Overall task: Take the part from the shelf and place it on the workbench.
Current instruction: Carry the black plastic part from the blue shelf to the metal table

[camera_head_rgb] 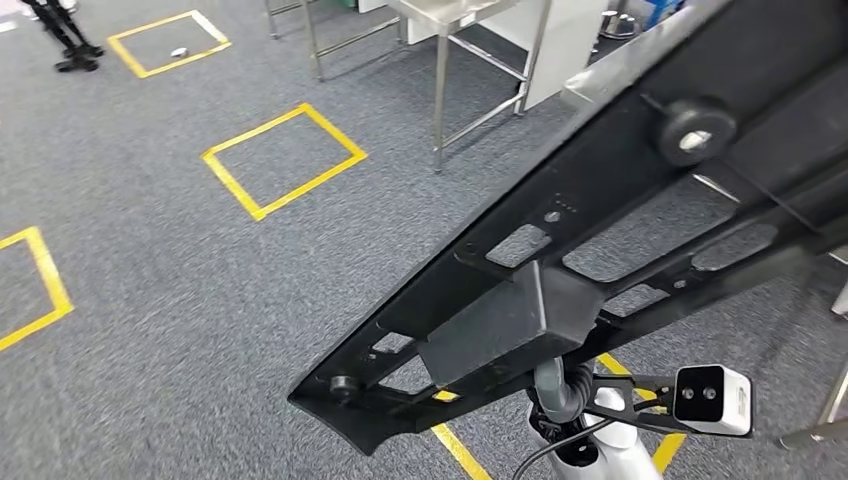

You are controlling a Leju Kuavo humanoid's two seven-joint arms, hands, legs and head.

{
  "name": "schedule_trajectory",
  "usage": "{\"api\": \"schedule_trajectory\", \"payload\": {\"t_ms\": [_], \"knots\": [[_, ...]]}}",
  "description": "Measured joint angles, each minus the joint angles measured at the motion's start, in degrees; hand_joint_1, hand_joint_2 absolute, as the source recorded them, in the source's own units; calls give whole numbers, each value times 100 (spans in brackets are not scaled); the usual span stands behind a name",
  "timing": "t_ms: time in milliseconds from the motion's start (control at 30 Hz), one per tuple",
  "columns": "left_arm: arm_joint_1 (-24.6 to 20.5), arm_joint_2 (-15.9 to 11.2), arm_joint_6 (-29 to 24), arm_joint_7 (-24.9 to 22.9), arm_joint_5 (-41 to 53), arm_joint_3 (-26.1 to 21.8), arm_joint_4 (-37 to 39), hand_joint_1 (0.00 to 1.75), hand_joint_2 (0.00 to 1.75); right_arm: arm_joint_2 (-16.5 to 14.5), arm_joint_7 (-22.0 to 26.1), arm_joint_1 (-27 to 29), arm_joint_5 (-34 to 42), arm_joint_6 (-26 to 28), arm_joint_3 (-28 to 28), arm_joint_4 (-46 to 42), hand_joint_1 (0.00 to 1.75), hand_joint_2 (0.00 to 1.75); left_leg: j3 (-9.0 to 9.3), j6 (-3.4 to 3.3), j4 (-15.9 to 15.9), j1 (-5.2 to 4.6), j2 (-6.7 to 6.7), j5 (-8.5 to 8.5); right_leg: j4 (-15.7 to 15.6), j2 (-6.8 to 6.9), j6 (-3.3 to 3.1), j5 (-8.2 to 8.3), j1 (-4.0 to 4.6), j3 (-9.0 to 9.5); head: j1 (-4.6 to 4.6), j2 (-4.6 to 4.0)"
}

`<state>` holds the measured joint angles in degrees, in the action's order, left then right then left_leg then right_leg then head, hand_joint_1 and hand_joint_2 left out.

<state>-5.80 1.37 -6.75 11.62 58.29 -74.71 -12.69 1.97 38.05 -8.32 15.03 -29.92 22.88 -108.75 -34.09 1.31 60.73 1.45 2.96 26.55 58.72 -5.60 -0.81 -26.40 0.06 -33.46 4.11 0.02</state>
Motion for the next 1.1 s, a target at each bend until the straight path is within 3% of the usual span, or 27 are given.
{"api": "schedule_trajectory", "payload": {"t_ms": [33, 100, 133, 200, 267, 300, 367, 433, 600, 667, 733, 767, 800, 867, 933, 967, 1000, 1033, 1100], "knots": [[0, 1, -7, 4, -15, -3, 1, 0, 0, 8, 19, -3, -7, 13, 14, 17, 175, 175, 31, -29, -84, -3, 46, 12, 29, -52, 33, -12, -3, -34, 0, 0], [-9, 10, 13, 21, -42, -7, 0, 0, 0, 27, 52, 5, -38, 20, 39, 40, 175, 175, 43, -112, -112, -15, -41, 17, 37, -144, 100, -12, -16, -71, 1, 0], [-17, 14, 34, 30, -48, -8, 0, 0, 0, 38, 66, 7, -51, 16, 49, 46, 175, 175, 59, -148, -130, -11, -93, 11, 66, -100, 131, -34, -17, -84, 0, 0], [-25, 21, 80, 40, -52, -13, -1, 0, 0, 56, 79, -9, -64, 7, 71, 52, 175, 175, 94, -209, -170, 4, -210, 8, 413, 176, 191, -230, -15, -251, -2, 0], [-13, 13, 110, 42, -57, -21, -1, 0, 0, 72, 80, -25, -67, 3, 91, 59, 175, 175, 111, -239, -178, -14, -334, 32, 1157, 457, 244, -552, -34, -656, -3, 0], [-5, 11, 121, 42, -60, -25, -1, 0, 0, 82, 79, -25, -67, 2, 97, 64, 175, 175, 117, -241, -177, -22, -400, 47, 1480, 508, 261, -643, -48, -848, -3, 0], [1, 9, 128, 41, -64, -28, -1, 0, 0, 99, 77, -25, -67, 3, 101, 72, 175, 175, 136, -235, -176, -27, -507, 74, 1707, 541, 274, -607, -63, -1016, -3, 0], [1, 10, 129, 40, -63, -28, -1, 0, 0, 107, 75, -27, -67, 4, 101, 73, 175, 175, 149, -230, -176, -27, -544, 85, 1644, 546, 273, -515, -66, -1003, -3, 0], [0, 10, 129, 40, -63, -28, -1, 0, 0, 109, 74, -28, -67, 4, 101, 73, 175, 175, 155, -229, -176, -27, -555, 90, 1583, 549, 271, -471, -66, -976, -3, 0], [-6, 10, 129, 38, -57, -28, -1, 0, 0, 119, 65, -46, -59, 7, 101, 72, 175, 175, 195, -219, -177, -28, -610, 115, 1117, 598, 243, -211, -57, -744, -3, 0], [-14, 12, 129, 31, -50, -28, -1, 0, 0, 134, 46, -89, -43, 15, 103, 72, 175, 175, 257, -192, -182, -35, -690, 155, 398, 786, 178, 96, -18, -382, -3, 0], [-17, 13, 128, 25, -48, -28, -1, 0, 0, 141, 33, -119, -34, 21, 105, 73, 175, 175, 282, -171, -187, -45, -730, 175, 142, 879, 141, 166, 16, -257, -3, 0], [-29, 14, 128, 15, -41, -28, -1, 0, 0, 157, 24, -142, -26, 36, 107, 76, 175, 175, 331, -125, -214, -63, -807, 201, 28, 877, 93, 160, 41, -202, -3, 0], [-49, 16, 132, -2, -13, -25, -1, 0, 0, 187, 5, -193, -13, 93, 119, 92, 175, 175, 170, -37, 280, -76, -636, 514, -97, 672, -33, 145, 33, -102, -2, 0], [-40, 19, 137, -13, 21, -22, -1, 0, 0, 206, -19, -213, -16, 140, 137, 113, 175, 175, -263, 6, 1153, -66, -362, 887, -152, 435, -119, 140, 8, -27, 0, 0], [-29, 19, 137, -19, 28, -22, -1, 0, 0, 211, -40, -208, -27, 143, 149, 120, 175, 175, -419, 9, 1356, -66, -344, 893, -146, 351, -122, 130, 13, -20, 0, 0], [-23, 18, 137, -23, 34, -22, -1, 0, 0, 216, -63, -205, -37, 145, 164, 126, 175, 175, -476, 9, 1345, -65, -338, 776, -135, 265, -117, 118, 15, -9, 0, 0], [-22, 16, 137, -28, 36, -22, -1, 0, 0, 222, -86, -205, -49, 146, 183, 131, 175, 175, -417, 6, 1103, -63, -322, 554, -122, 186, -105, 100, 13, 10, -1, 0], [-25, 14, 138, -31, 38, -21, -1, 0, 0, 239, -101, -206, -72, 144, 229, 156, 175, 175, -126, -12, 298, -47, -146, 106, -69, 50, -63, 45, 14, 33, -1, 0]]}}
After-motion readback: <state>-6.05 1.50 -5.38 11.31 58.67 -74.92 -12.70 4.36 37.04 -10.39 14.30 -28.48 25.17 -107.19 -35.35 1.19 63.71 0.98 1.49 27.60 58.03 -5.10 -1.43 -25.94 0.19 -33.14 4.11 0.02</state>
